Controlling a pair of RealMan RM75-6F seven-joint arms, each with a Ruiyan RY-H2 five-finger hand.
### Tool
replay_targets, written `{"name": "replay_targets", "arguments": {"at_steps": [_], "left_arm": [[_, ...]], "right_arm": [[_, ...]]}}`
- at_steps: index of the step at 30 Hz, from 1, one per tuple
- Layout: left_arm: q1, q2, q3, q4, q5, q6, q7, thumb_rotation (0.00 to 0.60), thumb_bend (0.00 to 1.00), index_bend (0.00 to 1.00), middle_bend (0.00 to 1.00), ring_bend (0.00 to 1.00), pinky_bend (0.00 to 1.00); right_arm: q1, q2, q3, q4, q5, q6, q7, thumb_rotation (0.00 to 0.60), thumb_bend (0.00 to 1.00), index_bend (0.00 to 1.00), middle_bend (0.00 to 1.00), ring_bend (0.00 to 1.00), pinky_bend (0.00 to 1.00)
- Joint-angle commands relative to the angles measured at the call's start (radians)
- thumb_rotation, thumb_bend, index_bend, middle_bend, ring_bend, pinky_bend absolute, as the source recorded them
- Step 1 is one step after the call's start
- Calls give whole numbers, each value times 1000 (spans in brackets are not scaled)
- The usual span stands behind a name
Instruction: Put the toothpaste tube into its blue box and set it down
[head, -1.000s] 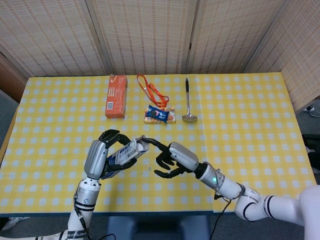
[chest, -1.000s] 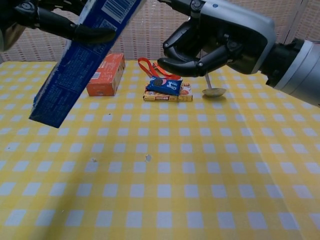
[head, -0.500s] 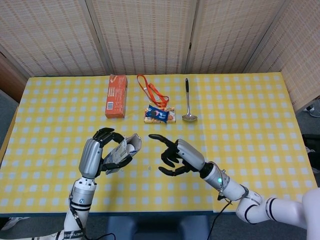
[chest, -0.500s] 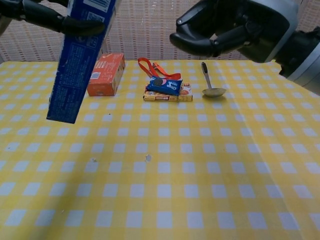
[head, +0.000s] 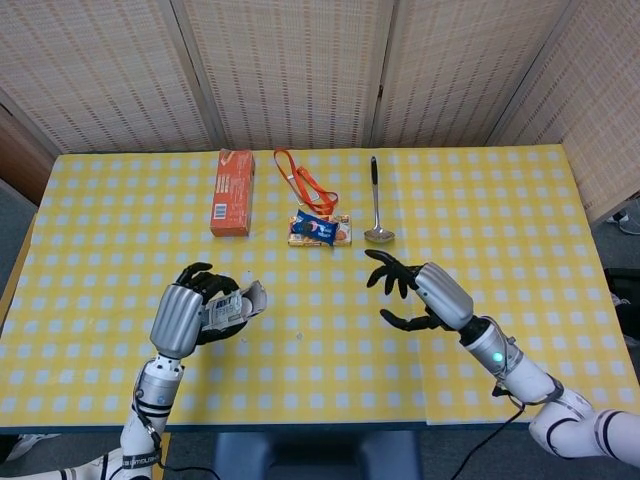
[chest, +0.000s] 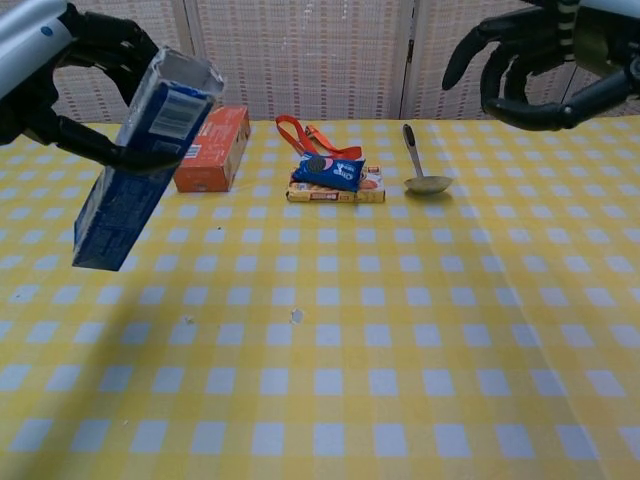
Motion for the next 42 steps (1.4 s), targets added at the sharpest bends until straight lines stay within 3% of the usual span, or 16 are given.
{"name": "replay_targets", "arguments": {"at_steps": [1,4,8,15,19,20,24,28,32,37,42], "left_arm": [[6,-38,48,116,24,-14,25,600,161,511,678,507,309],[5,-90,63,224,35,-14,17,600,160,511,679,509,310],[1,-132,70,307,27,-33,-25,600,160,512,679,510,310],[2,-172,85,361,-2,-78,-91,600,161,512,679,510,313],[-2,-195,95,388,-9,-105,-116,600,160,494,671,496,312],[-3,-200,102,394,-13,-119,-123,600,158,467,625,456,308],[-16,-195,122,397,-27,-183,-90,600,132,189,202,107,181],[-21,-185,121,363,-72,-244,-81,600,116,20,54,2,78],[-34,-172,109,327,-95,-280,-64,600,109,0,0,0,6],[-21,-66,114,218,-37,-218,-59,600,109,0,0,0,0],[43,177,139,87,-2,-126,20,600,112,8,0,0,0]], "right_arm": [[-65,182,-64,-145,164,-164,-327,600,407,0,3,78,124],[-114,221,-55,-232,285,-163,-470,600,408,0,0,13,45],[-181,238,-41,-280,392,-119,-567,600,408,0,0,17,39],[-255,294,-37,-254,381,-100,-445,600,408,0,0,16,40],[-284,306,-42,-233,357,-93,-443,600,408,0,0,17,40],[-292,303,-40,-231,365,-89,-465,600,408,0,0,17,40],[-321,290,-32,-242,387,-68,-531,600,408,0,0,15,39],[-350,282,-21,-245,383,-37,-547,600,408,0,0,23,40],[-371,284,-9,-244,369,-21,-530,600,408,0,0,21,39],[-392,296,-13,-244,330,-4,-557,600,408,0,0,21,40],[-452,271,-19,-257,304,92,-698,600,408,0,0,9,39]]}}
